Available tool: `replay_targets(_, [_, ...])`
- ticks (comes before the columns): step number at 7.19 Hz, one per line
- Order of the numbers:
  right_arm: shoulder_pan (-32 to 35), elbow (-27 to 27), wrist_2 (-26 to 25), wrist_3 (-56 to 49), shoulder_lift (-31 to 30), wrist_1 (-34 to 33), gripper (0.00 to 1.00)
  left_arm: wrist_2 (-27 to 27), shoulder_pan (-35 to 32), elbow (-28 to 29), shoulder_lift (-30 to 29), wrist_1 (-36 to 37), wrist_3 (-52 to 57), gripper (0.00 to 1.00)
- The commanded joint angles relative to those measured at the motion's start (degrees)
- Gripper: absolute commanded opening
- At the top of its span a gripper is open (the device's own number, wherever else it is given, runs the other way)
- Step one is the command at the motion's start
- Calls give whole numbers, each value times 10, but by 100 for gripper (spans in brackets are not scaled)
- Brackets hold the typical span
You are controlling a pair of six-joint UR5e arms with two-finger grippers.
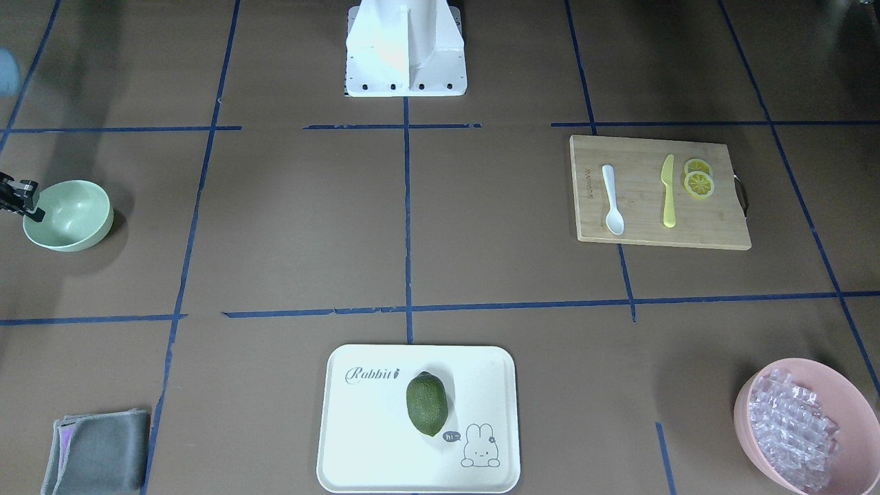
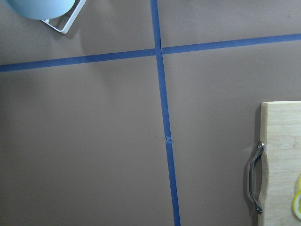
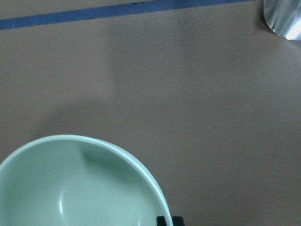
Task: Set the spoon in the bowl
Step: 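Lower the right gripper to the pale green bowl rim and grasp it, then carry the green bowl with the right gripper toward the table center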
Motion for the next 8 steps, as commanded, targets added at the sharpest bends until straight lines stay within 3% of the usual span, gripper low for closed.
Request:
replay_targets(1, [26, 96, 34, 58, 4, -27, 0, 0, 0, -16, 1, 0, -14, 100])
replay_targets(2, [19, 144, 34, 73, 16, -73, 0, 1, 0, -23, 0, 0, -14, 100])
replay_targets(4, [-13, 192, 23, 90, 141, -261, 0, 1, 1, -34, -10, 0, -15, 100])
replay_targets(5, [-44, 194, 20, 130, 198, -300, 0, 1, 1, -43, -10, 0, -14, 100])
replay_targets(6, [-107, 193, -15, 216, 266, -326, 0, 6, 5, -44, -13, 2, -16, 100])
replay_targets(8, [-258, 169, -144, 351, 399, -393, 0, 6, 5, -44, -13, 2, -16, 100])
